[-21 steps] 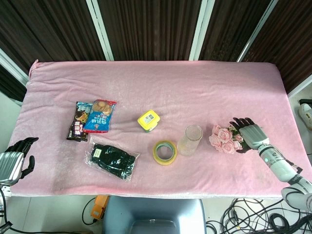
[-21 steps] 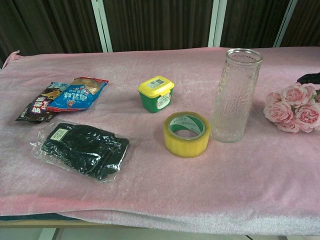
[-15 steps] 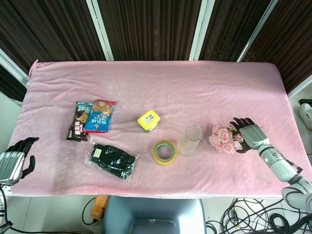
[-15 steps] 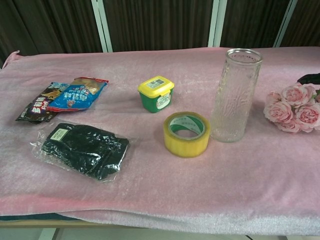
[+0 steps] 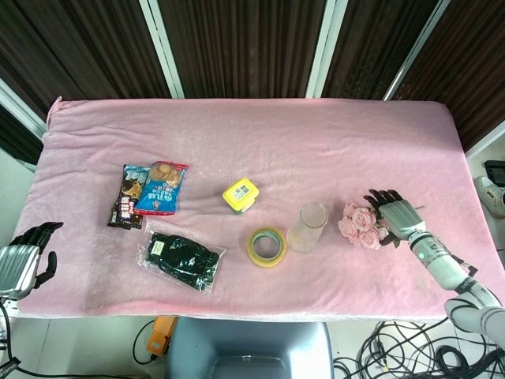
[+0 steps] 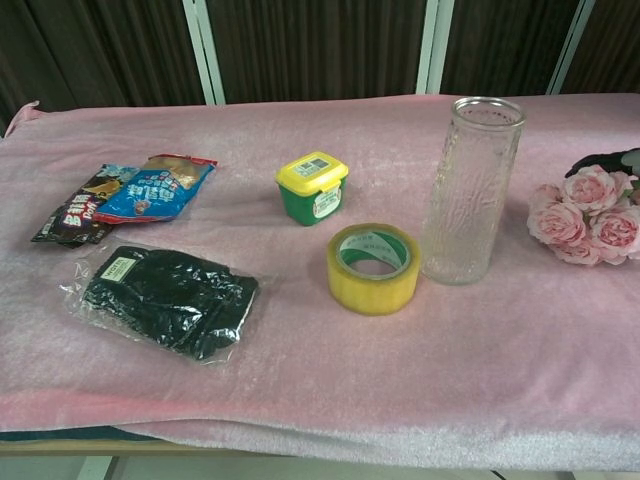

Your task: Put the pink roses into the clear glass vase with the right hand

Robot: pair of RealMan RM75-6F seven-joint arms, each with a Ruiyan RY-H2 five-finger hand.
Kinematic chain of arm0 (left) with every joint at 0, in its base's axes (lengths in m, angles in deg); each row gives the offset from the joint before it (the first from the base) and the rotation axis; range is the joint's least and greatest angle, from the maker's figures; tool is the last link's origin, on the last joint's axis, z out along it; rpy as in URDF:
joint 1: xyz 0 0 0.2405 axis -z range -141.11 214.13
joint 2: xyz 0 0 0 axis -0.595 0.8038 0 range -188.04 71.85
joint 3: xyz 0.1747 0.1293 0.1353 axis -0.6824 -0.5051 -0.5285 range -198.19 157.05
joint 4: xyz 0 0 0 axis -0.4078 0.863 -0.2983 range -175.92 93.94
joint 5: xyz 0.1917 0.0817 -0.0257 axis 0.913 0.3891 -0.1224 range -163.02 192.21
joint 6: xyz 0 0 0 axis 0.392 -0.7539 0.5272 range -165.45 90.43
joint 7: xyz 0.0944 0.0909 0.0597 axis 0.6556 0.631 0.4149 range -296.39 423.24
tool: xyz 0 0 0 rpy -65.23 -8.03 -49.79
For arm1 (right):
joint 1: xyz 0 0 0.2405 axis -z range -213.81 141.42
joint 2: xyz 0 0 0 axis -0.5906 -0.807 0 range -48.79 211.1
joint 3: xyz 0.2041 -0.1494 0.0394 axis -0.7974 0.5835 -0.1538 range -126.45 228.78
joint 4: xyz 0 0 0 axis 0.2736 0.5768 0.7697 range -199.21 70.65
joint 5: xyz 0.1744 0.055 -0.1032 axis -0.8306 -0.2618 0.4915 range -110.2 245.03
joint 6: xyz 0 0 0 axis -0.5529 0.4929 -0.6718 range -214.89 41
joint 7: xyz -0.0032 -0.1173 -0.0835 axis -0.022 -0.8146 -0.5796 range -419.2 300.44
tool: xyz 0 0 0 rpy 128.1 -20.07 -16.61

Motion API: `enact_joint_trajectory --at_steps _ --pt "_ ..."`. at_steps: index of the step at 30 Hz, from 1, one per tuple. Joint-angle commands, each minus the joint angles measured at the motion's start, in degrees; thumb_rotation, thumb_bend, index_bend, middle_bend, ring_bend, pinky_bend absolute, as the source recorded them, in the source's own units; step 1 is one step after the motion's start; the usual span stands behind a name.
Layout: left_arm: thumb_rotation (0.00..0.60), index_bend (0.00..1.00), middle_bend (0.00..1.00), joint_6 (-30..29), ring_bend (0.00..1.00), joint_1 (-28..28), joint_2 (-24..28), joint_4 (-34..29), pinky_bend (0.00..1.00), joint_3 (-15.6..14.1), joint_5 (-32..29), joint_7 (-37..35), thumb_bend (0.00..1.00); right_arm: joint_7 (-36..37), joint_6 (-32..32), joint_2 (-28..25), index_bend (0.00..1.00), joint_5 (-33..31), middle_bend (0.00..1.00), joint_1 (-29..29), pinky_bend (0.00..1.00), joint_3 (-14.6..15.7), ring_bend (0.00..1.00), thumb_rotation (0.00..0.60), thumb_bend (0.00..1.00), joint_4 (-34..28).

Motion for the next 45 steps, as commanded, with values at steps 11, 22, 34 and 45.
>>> enact_joint_trajectory --at_steps 11,22,34,45 --pt "0.600 0.19 0.19 -1.2 0.20 -0.8 0.8 -0.3 0.37 0.1 0.1 -1.3 0.64 -0.3 -4.7 7.5 0.64 0.9 0.52 0.8 0.57 -0.1 0.48 0.600 0.15 9.4" --pt "0.600 0.19 0.19 -1.2 0.20 -0.9 1.1 -0.4 0.37 0.3 0.0 -2.0 0.64 1.7 -17.6 7.5 0.83 -2.7 0.64 5.1 0.67 -5.7 0.58 0.600 0.25 10.1" --pt "0.600 0.19 0.19 -0.9 0.20 -0.6 0.9 -0.5 0.37 0.2 0.3 -1.3 0.64 11.5 -34.6 -9.9 0.83 -5.1 0.64 10.6 0.67 -15.0 0.58 0.600 0.25 -22.3" --pt "0.600 0.19 0.19 -1.0 0.20 -0.7 0.8 -0.6 0.37 0.1 0.3 -1.1 0.64 18.3 -35.0 -22.2 0.83 -0.9 0.64 9.9 0.69 -18.0 0.59 0.600 0.29 -44.9"
